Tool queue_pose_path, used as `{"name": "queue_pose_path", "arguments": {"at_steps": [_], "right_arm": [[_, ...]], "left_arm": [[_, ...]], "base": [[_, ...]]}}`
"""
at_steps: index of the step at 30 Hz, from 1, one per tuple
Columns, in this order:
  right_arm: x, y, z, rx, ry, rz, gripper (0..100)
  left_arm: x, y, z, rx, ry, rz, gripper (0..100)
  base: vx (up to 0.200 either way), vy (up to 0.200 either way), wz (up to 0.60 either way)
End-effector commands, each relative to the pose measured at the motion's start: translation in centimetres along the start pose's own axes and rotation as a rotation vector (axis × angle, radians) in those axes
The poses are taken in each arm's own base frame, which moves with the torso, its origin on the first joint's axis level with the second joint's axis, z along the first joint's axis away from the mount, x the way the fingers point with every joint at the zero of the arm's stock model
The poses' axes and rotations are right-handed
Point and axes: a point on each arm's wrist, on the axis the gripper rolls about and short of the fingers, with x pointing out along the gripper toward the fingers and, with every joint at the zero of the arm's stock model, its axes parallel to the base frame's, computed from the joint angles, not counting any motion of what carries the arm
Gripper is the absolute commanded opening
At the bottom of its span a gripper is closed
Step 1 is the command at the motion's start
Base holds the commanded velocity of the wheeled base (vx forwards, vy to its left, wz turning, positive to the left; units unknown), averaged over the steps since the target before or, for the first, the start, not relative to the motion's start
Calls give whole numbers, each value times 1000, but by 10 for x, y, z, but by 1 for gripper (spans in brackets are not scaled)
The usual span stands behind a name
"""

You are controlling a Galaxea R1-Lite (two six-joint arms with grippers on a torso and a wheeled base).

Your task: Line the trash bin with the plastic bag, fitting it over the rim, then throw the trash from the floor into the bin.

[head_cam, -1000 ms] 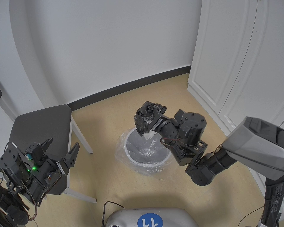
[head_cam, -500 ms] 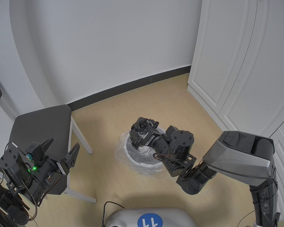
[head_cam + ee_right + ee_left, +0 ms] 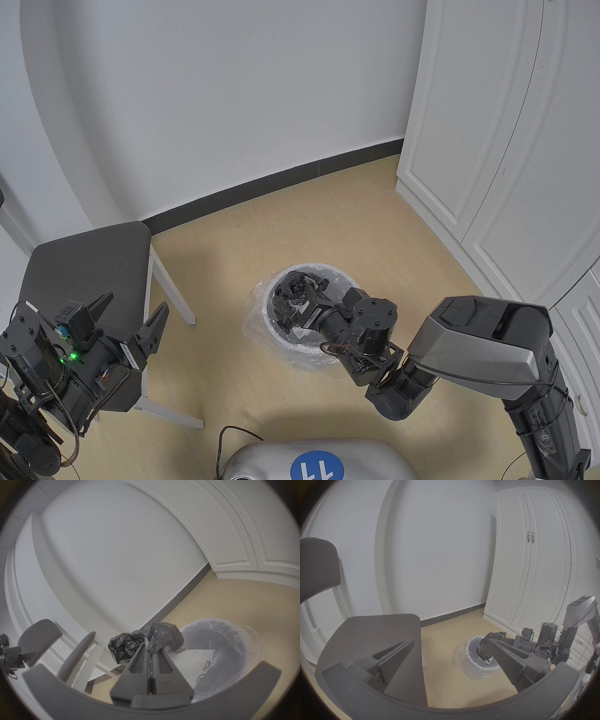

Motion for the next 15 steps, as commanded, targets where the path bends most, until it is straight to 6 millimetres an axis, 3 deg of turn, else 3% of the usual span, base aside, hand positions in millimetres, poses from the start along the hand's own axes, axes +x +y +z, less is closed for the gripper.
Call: {"name": "queue_pose_path", "arguments": {"at_steps": [1, 8, 15], "right_arm": [[1, -14, -15, -12, 32, -22, 0], [2, -30, -19, -22, 54, -37, 0], [-6, -52, -6, -57, 114, -37, 0]], "left_arm": [[-3, 1, -3, 3, 17, 1, 100], [-3, 1, -3, 4, 19, 4, 100], [-3, 1, -4, 4, 20, 4, 100]], "base": [[0, 0, 0], [0, 0, 0], [0, 0, 0]]}}
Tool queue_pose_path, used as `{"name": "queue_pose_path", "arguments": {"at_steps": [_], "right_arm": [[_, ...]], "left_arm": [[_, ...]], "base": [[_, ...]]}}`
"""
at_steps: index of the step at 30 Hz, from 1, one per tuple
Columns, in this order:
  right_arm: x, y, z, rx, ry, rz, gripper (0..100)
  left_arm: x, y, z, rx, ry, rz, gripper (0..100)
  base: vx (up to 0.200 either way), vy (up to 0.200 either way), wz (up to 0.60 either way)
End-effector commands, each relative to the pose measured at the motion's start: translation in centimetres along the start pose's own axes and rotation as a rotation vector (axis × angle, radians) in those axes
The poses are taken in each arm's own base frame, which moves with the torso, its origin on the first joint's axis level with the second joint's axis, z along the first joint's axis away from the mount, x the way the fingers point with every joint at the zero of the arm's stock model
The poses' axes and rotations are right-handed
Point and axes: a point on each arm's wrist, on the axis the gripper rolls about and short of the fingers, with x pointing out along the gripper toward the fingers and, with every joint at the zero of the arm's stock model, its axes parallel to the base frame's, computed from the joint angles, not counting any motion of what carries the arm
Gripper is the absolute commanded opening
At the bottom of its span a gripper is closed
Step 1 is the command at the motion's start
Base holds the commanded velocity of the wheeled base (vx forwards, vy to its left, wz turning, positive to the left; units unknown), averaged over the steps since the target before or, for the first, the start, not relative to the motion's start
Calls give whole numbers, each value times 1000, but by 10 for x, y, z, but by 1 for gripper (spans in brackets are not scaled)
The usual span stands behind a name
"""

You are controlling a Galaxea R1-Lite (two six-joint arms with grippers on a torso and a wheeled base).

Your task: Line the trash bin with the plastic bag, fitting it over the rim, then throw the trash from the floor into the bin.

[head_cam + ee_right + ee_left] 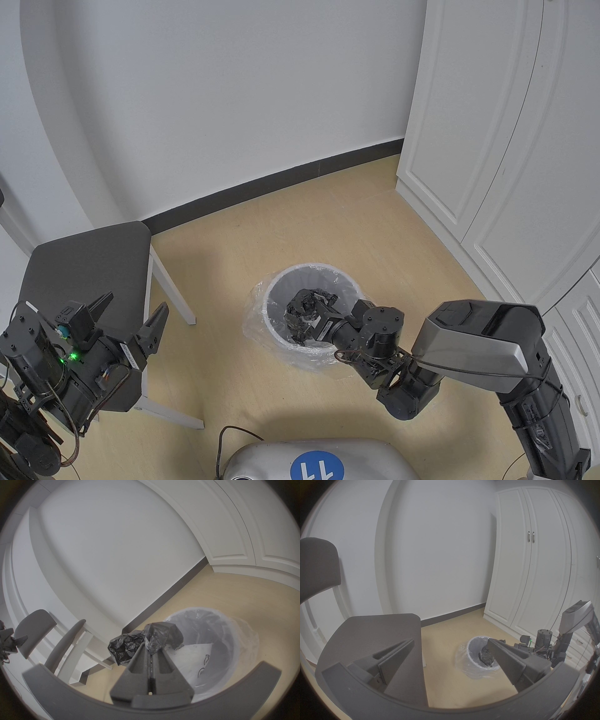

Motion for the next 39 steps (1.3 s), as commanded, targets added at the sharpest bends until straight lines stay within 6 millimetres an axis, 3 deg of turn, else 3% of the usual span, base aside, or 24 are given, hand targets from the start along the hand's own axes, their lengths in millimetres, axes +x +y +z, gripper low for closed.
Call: {"name": "queue_pose_path", "arguments": {"at_steps": [1, 23, 33, 39], "right_arm": [[-6, -15, 9, -26, 33, -8, 0], [-45, -83, 69, -182, 156, 35, 0], [-43, -107, 93, -181, 104, 12, 0], [-41, -105, 82, -173, 111, 41, 0]], "left_arm": [[-3, 1, -4, 4, 19, 1, 100], [-3, 1, -3, 4, 19, 4, 100], [-3, 1, -3, 4, 19, 4, 100], [-3, 1, -4, 4, 20, 2, 100]], "base": [[0, 0, 0], [0, 0, 0], [0, 0, 0], [0, 0, 0]]}}
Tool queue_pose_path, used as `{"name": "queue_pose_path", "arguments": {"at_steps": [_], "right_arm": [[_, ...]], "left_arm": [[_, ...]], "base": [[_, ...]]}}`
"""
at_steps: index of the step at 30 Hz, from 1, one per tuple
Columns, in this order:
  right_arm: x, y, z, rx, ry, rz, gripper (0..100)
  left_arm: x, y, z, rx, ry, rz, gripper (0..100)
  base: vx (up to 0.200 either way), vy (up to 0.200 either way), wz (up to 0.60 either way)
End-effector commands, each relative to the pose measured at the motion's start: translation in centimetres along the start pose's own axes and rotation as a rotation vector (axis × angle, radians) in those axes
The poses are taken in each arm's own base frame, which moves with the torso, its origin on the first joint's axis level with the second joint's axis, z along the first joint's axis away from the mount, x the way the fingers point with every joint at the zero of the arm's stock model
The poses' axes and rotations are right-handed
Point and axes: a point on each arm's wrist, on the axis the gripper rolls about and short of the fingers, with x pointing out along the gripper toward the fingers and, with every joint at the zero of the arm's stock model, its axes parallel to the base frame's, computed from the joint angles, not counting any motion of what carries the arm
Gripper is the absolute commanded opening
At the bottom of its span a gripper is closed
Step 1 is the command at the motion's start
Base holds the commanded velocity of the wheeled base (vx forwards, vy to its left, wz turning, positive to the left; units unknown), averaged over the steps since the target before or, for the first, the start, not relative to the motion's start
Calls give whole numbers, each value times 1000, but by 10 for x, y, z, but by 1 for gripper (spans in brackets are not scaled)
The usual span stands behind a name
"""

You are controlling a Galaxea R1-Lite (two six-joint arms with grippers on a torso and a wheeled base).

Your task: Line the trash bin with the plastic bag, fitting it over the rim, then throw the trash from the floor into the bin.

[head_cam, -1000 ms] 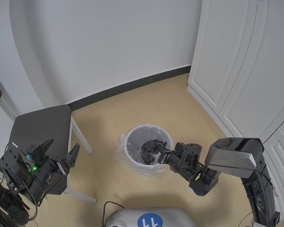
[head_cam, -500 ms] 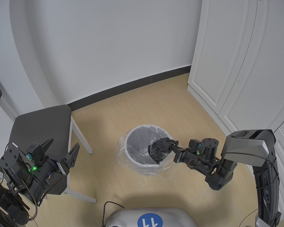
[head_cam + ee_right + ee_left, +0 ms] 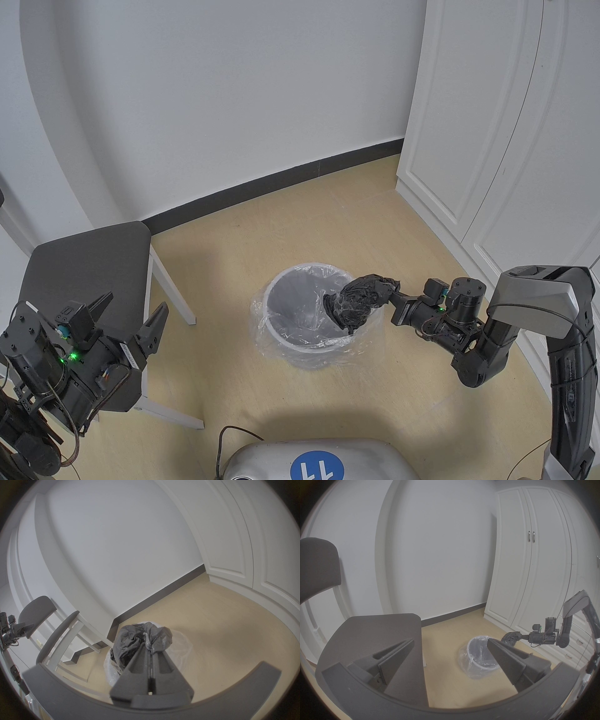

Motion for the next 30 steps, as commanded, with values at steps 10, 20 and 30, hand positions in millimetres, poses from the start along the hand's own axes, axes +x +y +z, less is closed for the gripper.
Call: {"name": "queue_pose_path", "arguments": {"at_steps": [10, 20, 30], "right_arm": [[12, 58, -59, 2, 90, 91, 0], [42, 70, -65, 79, -38, 24, 0], [55, 71, -57, 112, -118, -5, 0]], "left_arm": [[-3, 1, -4, 4, 19, 0, 100], [-3, 1, -4, 6, 25, 1, 100], [-3, 0, -7, 11, 48, 0, 100]], "base": [[0, 0, 0], [0, 0, 0], [0, 0, 0]]}}
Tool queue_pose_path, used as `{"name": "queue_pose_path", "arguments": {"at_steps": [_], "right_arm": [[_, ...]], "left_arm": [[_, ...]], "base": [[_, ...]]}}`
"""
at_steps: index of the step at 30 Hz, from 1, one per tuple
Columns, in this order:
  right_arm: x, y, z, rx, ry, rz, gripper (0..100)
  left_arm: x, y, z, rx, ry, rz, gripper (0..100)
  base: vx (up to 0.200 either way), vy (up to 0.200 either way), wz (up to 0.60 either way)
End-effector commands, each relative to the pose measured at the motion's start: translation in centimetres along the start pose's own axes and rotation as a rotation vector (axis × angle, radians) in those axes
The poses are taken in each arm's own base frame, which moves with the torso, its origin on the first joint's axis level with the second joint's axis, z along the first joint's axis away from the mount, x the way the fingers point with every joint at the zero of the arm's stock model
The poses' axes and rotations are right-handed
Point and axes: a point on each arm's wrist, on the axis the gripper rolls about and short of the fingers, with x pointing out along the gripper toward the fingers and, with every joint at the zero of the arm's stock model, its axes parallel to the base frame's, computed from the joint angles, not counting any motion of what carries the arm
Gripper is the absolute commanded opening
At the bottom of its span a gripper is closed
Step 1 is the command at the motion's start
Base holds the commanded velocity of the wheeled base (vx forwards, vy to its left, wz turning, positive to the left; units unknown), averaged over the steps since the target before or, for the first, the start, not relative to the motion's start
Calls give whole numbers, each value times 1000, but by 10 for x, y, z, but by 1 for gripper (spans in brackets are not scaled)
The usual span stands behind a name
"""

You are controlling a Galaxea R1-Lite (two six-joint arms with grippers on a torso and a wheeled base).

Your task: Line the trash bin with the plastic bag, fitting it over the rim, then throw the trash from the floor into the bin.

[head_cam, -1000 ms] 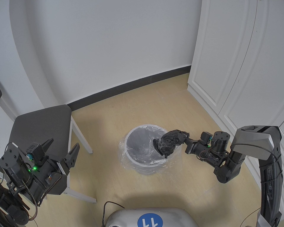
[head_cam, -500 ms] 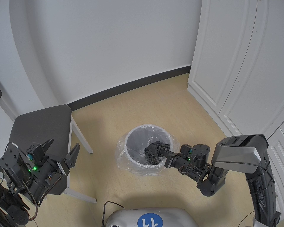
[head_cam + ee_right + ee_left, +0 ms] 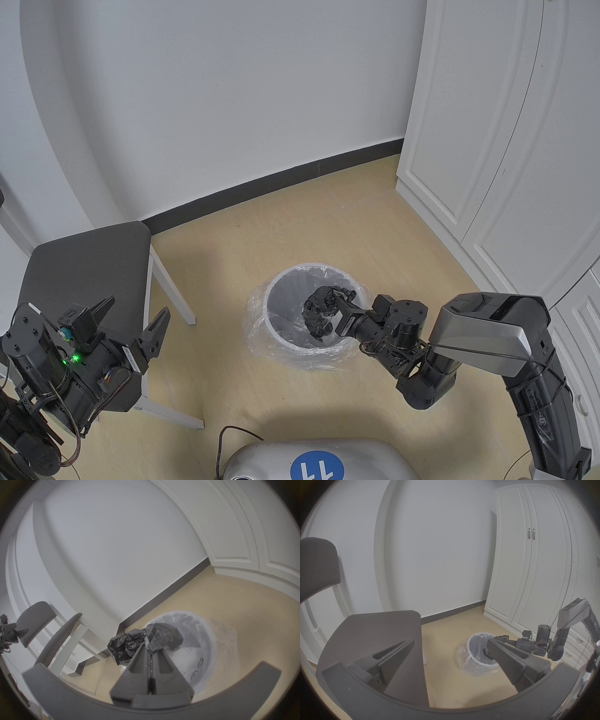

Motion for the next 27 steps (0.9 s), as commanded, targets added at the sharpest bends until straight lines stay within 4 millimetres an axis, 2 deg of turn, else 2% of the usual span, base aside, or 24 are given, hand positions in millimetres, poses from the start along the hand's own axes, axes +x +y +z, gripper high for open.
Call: {"name": "queue_pose_path", "arguments": {"at_steps": [1, 12, 27], "right_arm": [[9, 0, -3, 16, -46, 0, 0], [21, 2, -7, 51, -100, -12, 0], [34, 15, -12, 70, -130, 21, 0]], "left_arm": [[-3, 1, -3, 4, 17, 0, 100], [-3, 1, -3, 4, 17, 0, 100], [-1, 0, -6, 8, 35, -1, 100]], "base": [[0, 0, 0], [0, 0, 0], [0, 0, 0]]}}
